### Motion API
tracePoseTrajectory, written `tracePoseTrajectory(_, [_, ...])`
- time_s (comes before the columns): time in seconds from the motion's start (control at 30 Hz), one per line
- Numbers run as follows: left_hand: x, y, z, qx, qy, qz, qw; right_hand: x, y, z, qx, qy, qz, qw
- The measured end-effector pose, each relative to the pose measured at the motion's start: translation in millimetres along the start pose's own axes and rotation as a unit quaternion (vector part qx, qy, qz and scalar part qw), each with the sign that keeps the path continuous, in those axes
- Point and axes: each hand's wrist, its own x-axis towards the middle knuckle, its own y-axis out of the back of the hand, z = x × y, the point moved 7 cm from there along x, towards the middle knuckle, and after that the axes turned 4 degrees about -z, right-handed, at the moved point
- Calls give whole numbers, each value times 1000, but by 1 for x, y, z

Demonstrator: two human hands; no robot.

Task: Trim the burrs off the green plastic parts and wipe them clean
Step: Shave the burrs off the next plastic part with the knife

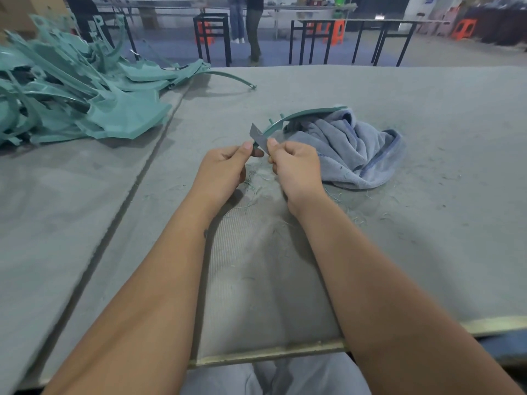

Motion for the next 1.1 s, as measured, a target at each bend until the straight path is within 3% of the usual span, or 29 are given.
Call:
tracePoseTrajectory(0.43, [-7,3,4,35,-19,25,999,1,1,4,12,19,14,1000])
tracePoseTrajectory(0.6, [-12,15,3,47,-26,41,998,8,17,9,64,-14,79,995])
tracePoseTrajectory(0.7, [-17,28,0,51,-20,57,997,9,14,8,27,5,58,998])
tracePoseTrajectory(0.93, [-18,20,4,46,-26,40,998,11,20,12,67,-15,75,995])
tracePoseTrajectory(1.1, [-21,38,-2,14,12,81,997,10,30,20,243,-64,124,960])
